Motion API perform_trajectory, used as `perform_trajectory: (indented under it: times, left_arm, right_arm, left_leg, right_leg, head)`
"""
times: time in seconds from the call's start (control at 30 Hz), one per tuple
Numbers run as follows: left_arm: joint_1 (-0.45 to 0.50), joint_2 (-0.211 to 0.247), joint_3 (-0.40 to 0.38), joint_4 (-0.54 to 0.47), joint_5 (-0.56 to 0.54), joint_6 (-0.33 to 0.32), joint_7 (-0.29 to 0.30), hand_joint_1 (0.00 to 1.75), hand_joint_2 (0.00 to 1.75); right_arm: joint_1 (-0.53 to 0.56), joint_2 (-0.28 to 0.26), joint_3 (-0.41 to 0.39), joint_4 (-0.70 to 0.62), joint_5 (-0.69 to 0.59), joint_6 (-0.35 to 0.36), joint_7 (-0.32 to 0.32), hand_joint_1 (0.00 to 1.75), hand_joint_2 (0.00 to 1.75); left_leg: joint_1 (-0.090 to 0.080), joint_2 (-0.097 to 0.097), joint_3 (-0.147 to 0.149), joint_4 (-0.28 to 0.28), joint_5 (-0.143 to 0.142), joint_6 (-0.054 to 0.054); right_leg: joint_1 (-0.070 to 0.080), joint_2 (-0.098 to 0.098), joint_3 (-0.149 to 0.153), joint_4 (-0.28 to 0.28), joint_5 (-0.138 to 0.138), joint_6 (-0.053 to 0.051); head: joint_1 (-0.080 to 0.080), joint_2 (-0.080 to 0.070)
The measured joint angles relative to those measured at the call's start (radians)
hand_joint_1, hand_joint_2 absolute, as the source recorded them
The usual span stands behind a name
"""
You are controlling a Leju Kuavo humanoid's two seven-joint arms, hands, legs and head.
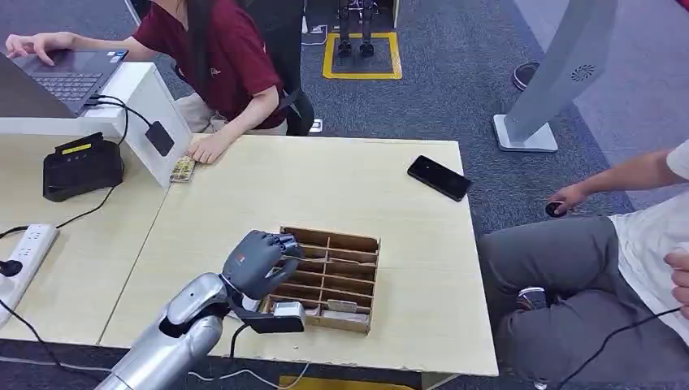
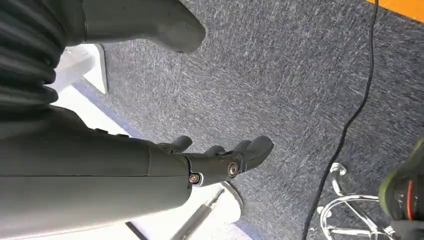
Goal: Pass the card to the sensor for recognition and then transmit it.
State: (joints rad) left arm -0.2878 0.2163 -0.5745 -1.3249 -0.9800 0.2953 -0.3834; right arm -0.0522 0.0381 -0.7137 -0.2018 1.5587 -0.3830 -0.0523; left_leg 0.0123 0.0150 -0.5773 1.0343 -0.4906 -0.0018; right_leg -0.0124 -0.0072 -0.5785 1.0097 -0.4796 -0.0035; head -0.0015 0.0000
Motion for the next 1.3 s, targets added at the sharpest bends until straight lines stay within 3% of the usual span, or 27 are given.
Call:
perform_trajectory:
  times: [0.4,0.57,0.8,0.93,1.17,1.3]
  left_arm:
    - [0.0,0.011,0.0,0.002,0.034,-0.003,-0.017,1.75,1.75]
    - [-0.02,0.041,0.023,-0.021,0.213,-0.111,-0.037,1.75,1.75]
    - [-0.13,0.118,0.147,-0.114,0.446,-0.278,-0.026,1.75,1.75]
    - [-0.215,0.158,0.217,-0.154,0.496,-0.335,-0.006,1.75,1.75]
    - [-0.241,0.185,0.281,-0.188,0.483,-0.338,0.013,1.75,1.75]
    - [-0.242,0.182,0.289,-0.181,0.378,-0.263,0.045,1.75,1.75]
  right_arm:
    - [0.0,0.0,0.0,0.0,0.0,-0.009,-0.004,0.0,1.75]
    - [0.0,0.0,0.0,0.0,0.0,-0.008,-0.005,0.0,1.75]
    - [0.0,0.0,0.0,0.0,0.0,-0.007,-0.005,0.0,1.75]
    - [0.0,0.0,0.0,0.0,0.0,-0.006,-0.004,0.0,1.75]
    - [-0.001,0.0,0.0,0.0,0.0,-0.006,-0.003,0.0,1.75]
    - [-0.001,0.0,0.0,0.0,0.0,-0.006,-0.003,0.0,1.75]
  left_leg:
    - [0.0,0.0,0.0,0.0,0.0,0.0]
    - [0.0,0.0,0.0,0.0,0.0,0.0]
    - [0.001,0.0,0.0,0.0,0.001,-0.001]
    - [0.001,0.0,0.0,0.0,0.002,-0.001]
    - [0.0,0.0,0.0,0.0,0.002,-0.001]
    - [0.0,0.0,0.0,0.0,0.002,-0.001]
  right_leg:
    - [0.0,0.0,0.0,0.0,0.0,0.0]
    - [0.0,0.0,0.0,0.0,0.0,0.0]
    - [0.001,0.0,-0.001,0.002,0.001,-0.001]
    - [0.001,0.0,-0.001,0.002,0.001,-0.001]
    - [0.0,0.0,-0.001,0.002,0.001,-0.001]
    - [0.0,0.0,-0.001,0.002,0.001,-0.001]
  head:
    - [0.0,0.0]
    - [0.0,0.0]
    - [0.0,0.0]
    - [0.0,0.0]
    - [0.0,0.0]
    - [0.0,0.0]
